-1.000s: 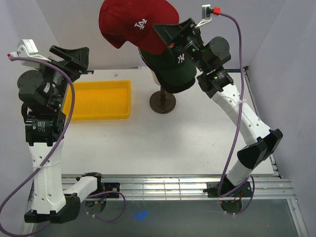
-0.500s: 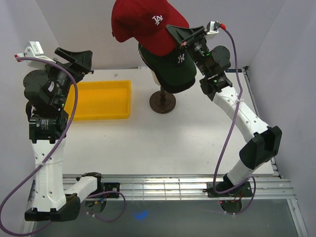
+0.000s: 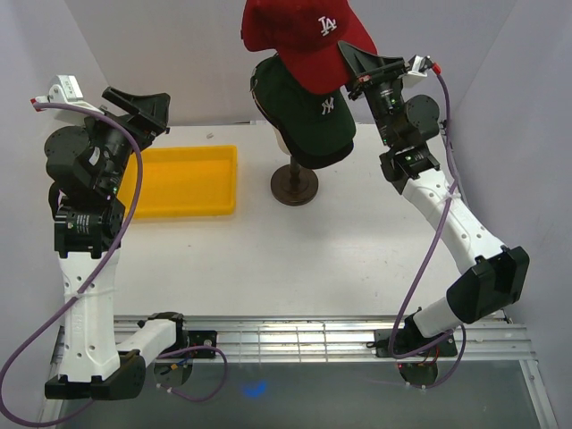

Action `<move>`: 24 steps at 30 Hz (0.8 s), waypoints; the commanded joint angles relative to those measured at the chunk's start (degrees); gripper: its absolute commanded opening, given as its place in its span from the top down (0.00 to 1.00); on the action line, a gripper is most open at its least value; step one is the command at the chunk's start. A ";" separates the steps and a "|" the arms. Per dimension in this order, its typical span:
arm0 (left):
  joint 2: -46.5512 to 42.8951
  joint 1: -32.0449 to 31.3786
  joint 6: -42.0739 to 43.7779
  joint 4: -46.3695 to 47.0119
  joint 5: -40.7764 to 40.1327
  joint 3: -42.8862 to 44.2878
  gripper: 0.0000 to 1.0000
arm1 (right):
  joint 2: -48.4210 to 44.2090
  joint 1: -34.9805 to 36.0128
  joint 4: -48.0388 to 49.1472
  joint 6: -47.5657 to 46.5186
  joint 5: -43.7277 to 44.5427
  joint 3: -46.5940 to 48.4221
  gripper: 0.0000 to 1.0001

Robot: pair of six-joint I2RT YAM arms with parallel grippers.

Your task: Stack the hats

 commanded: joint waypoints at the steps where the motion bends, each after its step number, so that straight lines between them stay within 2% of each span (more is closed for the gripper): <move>1: -0.40 -0.22 0.02 1.01 0.82 -0.12 0.16 | -2.48 -0.01 0.35 1.60 3.50 -0.48 0.92; 7: -0.05 -0.22 0.02 1.10 1.35 0.32 0.16 | -1.95 -0.01 -0.36 1.60 3.50 -0.39 0.92; 24: 0.57 -0.22 -0.15 1.36 1.88 -0.82 0.17 | -7.14 -0.01 -0.27 6.08 2.89 -12.60 0.92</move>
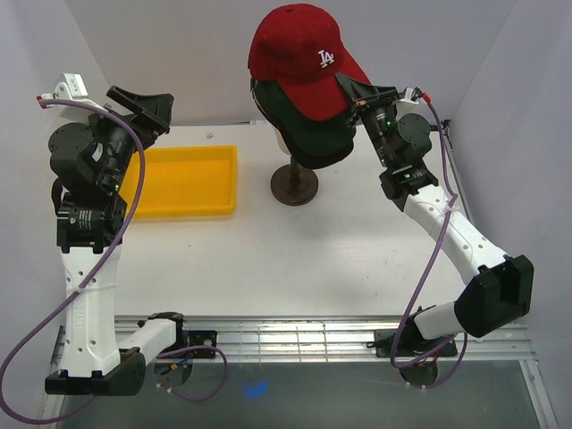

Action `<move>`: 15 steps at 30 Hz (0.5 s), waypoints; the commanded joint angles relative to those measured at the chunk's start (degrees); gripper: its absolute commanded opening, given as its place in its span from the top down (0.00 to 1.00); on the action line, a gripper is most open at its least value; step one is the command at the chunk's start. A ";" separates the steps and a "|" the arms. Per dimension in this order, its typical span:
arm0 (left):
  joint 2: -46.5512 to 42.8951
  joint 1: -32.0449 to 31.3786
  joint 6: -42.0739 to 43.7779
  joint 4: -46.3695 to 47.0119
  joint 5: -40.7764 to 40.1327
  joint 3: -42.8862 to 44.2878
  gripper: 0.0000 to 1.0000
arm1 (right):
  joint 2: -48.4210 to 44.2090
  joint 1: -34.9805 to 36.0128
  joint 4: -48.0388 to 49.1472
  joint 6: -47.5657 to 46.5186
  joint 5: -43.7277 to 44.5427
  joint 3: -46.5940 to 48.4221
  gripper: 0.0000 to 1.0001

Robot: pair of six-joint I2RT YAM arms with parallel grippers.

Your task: Stack the hats

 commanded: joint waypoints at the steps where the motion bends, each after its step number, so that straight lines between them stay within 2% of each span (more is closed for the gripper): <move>1: -0.37 -0.22 -0.05 1.32 0.68 -0.67 0.17 | -2.46 -0.01 3.16 1.79 0.61 -0.80 0.92; 15: -0.20 -0.22 -0.22 1.94 0.59 -3.13 0.17 | -4.92 0.08 3.16 3.46 0.08 -9.41 0.92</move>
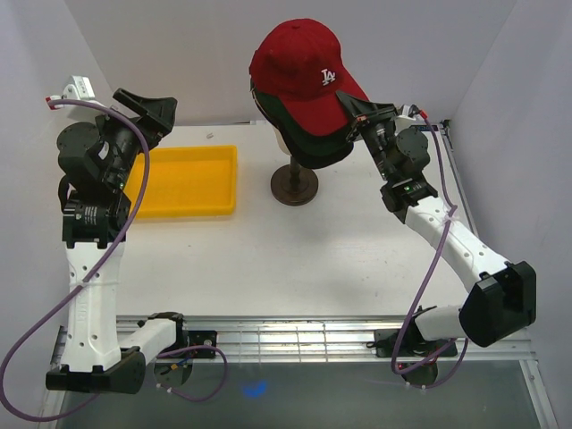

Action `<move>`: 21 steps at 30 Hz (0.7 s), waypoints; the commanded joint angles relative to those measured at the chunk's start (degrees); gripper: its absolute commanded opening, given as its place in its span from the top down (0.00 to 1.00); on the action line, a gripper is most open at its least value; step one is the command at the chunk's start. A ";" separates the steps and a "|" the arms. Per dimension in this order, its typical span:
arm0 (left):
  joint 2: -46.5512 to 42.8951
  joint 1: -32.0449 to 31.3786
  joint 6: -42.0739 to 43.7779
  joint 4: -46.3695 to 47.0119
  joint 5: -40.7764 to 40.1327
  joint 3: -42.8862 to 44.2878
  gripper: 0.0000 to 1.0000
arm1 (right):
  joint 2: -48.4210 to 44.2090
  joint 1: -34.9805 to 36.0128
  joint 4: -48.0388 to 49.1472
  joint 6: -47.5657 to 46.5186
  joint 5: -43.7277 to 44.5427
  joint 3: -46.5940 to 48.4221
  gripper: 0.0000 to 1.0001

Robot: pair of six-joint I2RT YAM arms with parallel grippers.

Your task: Stack the hats

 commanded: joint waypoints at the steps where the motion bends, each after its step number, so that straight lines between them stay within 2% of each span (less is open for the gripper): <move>1: -0.42 -0.22 -0.20 0.82 0.54 -0.40 0.17 | -1.99 0.06 1.90 0.69 0.41 -2.27 0.92; 14: -0.50 -0.22 -0.37 0.91 0.46 -2.16 0.17 | -3.48 0.06 0.49 0.87 -0.38 -8.77 0.92; 21: -0.42 -0.22 -0.46 0.91 0.37 -2.51 0.17 | -3.93 -0.03 -3.63 -0.71 -1.08 -10.19 0.92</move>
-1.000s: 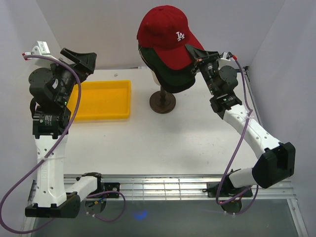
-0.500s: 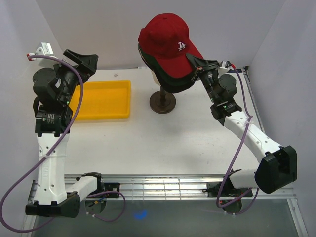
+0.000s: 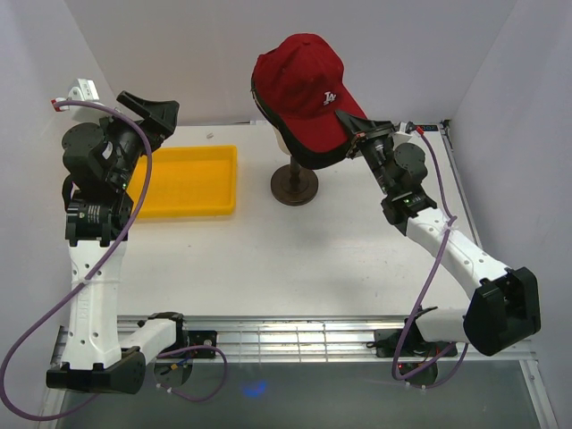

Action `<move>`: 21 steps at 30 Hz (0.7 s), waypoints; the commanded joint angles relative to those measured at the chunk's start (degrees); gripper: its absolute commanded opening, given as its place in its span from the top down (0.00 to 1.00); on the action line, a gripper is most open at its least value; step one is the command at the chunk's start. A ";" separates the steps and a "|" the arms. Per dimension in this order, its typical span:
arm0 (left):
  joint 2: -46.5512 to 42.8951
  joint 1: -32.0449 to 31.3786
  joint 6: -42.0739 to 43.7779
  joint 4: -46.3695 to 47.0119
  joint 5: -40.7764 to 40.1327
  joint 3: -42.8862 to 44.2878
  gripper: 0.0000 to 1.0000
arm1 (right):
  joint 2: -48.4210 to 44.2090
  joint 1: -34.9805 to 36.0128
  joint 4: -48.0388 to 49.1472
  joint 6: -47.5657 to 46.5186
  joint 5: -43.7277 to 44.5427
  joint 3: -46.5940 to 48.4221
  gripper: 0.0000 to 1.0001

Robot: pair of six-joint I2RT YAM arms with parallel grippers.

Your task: Stack the hats

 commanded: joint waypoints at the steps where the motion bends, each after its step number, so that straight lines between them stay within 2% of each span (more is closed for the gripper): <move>1: -0.53 -0.22 -0.09 0.65 0.39 -0.78 0.18 | -0.52 -0.01 -7.63 -2.64 -0.40 -0.70 0.92; 5: -0.61 -0.22 0.00 0.74 0.21 -1.13 0.18 | -0.34 -0.01 -13.35 -4.48 -0.14 0.71 0.92; 10: -0.17 -0.22 0.09 1.17 0.30 -1.92 0.18 | -0.08 -0.01 -14.42 -4.84 -0.49 -0.69 0.92; 13: 0.88 -0.22 2.10 4.77 2.14 -3.15 0.18 | 0.53 -0.27 -14.33 -4.66 -1.72 -1.05 0.92; 16: 4.03 -0.22 3.77 10.92 5.56 -2.81 0.16 | 0.89 -0.44 -14.33 -5.19 -2.34 -0.52 0.92; 21: 15.53 -0.13 6.15 17.68 12.25 4.57 0.15 | 2.12 -1.85 -16.52 -7.12 -6.73 2.64 0.92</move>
